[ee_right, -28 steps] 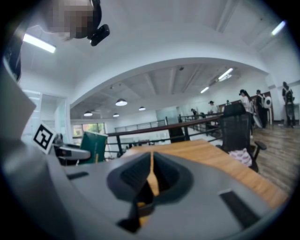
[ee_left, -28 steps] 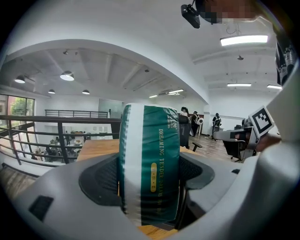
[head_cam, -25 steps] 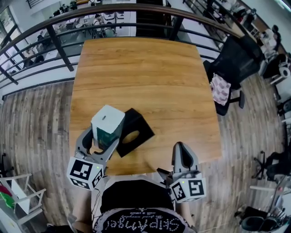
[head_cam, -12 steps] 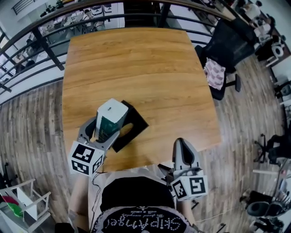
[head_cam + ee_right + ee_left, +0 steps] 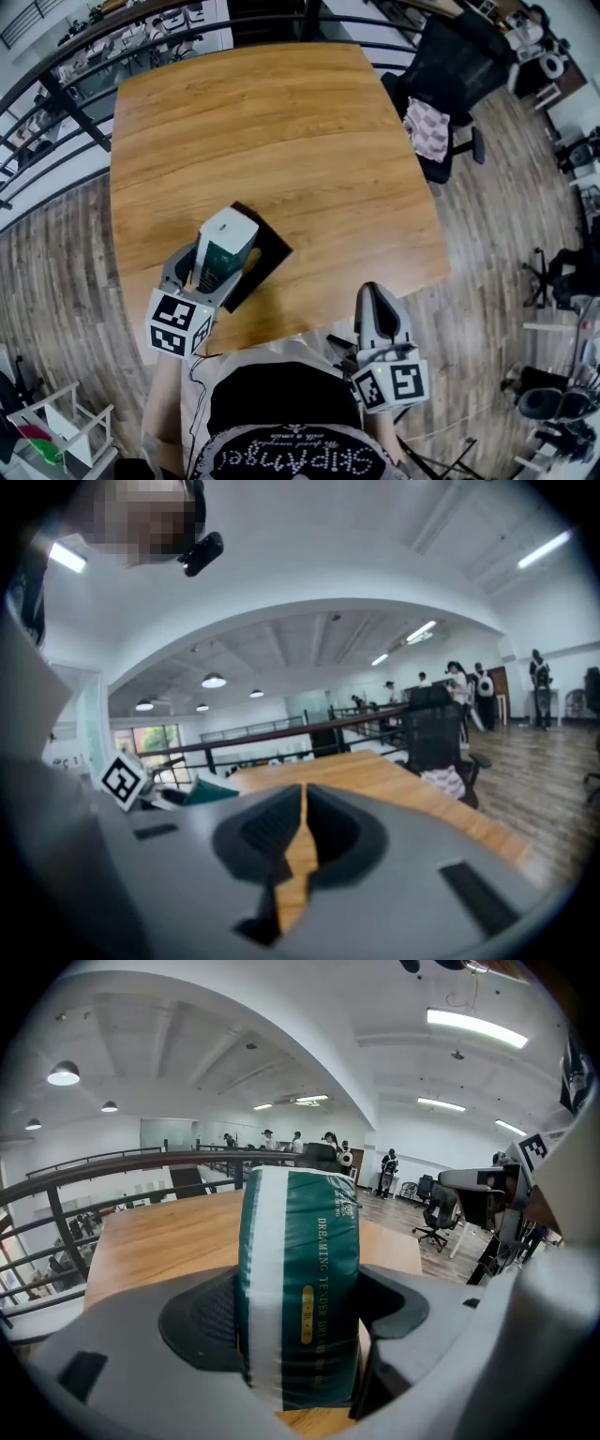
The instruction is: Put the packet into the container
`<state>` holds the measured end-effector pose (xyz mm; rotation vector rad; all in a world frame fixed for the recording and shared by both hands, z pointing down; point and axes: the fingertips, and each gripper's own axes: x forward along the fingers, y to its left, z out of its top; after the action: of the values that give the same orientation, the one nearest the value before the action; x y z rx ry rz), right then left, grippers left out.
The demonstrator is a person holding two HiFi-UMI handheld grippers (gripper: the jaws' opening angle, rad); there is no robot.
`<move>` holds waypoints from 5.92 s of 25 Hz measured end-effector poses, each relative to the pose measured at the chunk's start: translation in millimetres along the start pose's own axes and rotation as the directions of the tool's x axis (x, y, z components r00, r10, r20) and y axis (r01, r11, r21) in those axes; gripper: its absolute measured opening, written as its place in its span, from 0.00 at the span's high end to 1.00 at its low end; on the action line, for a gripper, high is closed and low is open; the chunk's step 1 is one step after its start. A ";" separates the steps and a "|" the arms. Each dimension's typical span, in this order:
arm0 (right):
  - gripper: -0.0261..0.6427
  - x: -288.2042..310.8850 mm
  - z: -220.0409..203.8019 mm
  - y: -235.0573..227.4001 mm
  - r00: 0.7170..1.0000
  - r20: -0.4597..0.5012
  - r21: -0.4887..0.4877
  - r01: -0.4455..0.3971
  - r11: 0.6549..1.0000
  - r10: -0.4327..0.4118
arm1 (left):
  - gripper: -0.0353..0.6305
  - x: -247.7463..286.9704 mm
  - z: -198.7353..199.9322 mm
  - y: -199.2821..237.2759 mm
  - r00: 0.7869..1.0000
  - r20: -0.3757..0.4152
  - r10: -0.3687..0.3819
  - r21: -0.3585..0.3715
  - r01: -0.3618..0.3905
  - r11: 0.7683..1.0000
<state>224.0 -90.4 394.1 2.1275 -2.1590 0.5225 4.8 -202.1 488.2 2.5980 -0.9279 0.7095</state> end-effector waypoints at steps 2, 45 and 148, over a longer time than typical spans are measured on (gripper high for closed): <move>0.90 -1.3 -0.7 -2.9 1.000 -0.002 0.003 0.010 1.000 -0.010 | 0.38 4.1 -5.7 -1.8 1.000 -0.020 -0.008 0.007 0.009 1.000; 0.90 -2.5 -9.4 -12.3 0.998 -0.023 0.026 0.056 0.998 -0.055 | 0.38 71.0 -86.5 -25.6 0.920 -0.382 -0.086 0.132 0.146 0.980; 0.90 29.8 3.1 -6.9 0.956 -0.023 -0.025 -0.291 0.956 0.291 | 0.37 83.5 -84.6 -21.3 0.901 -0.432 0.035 0.090 0.005 0.996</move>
<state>230.1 -119.8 400.8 1.7898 -2.4687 0.5239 45.0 -193.0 601.7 2.3502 -0.7873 1.2942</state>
